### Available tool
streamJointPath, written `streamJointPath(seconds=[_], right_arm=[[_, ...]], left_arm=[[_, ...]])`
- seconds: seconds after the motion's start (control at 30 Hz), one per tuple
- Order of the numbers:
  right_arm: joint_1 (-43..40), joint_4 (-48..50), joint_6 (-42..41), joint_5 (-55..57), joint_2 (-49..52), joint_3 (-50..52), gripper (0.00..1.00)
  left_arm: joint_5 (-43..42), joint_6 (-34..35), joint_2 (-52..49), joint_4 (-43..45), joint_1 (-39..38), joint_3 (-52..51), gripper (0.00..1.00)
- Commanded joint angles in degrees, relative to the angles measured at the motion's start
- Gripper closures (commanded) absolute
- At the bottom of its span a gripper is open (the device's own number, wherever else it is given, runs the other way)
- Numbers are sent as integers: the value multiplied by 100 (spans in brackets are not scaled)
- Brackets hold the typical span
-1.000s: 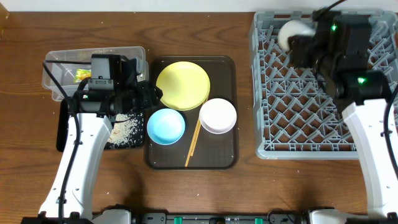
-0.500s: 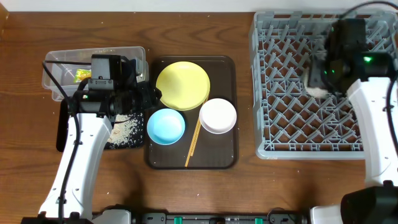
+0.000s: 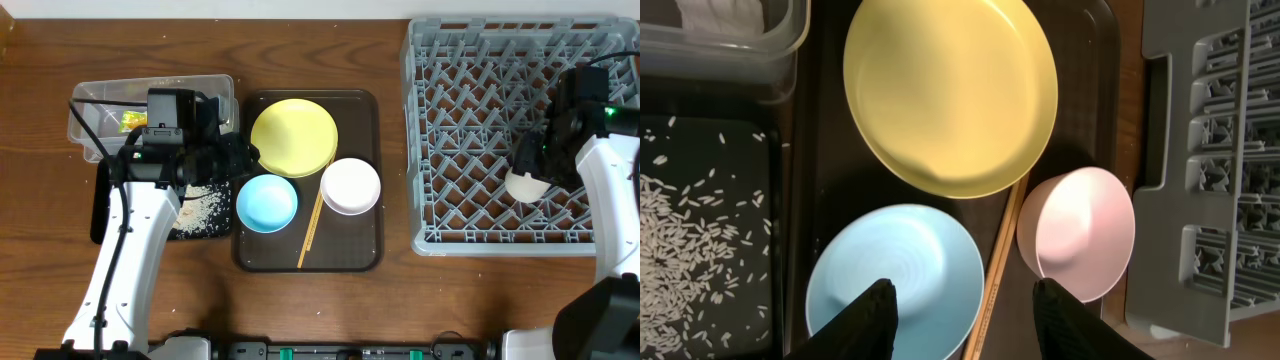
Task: Sort waste into correct bins and load items into the dishwasher rack
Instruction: 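Place the white cup into the dish rack with the right gripper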
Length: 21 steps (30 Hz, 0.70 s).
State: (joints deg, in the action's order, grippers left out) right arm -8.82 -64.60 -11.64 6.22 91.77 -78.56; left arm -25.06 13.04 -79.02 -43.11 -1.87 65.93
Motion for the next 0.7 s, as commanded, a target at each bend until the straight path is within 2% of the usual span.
streamJointPath(seconds=[0.0,0.1,0.23,0.67], right_arm=[[-55,138,-103,114,-35,302,99],[-55,273,-125,133,-35,437,96],[-68,389,-140,149,-37,498,99],[-107,479,-140,129,-431,258,99]], left_arm=[[72,-96,4,-13,20,-7,53],[72,-96,4,-17,20,-7,53],[72,-96,4,-17,20,-7,53],[72,-96,4,-17,20,-7,53]])
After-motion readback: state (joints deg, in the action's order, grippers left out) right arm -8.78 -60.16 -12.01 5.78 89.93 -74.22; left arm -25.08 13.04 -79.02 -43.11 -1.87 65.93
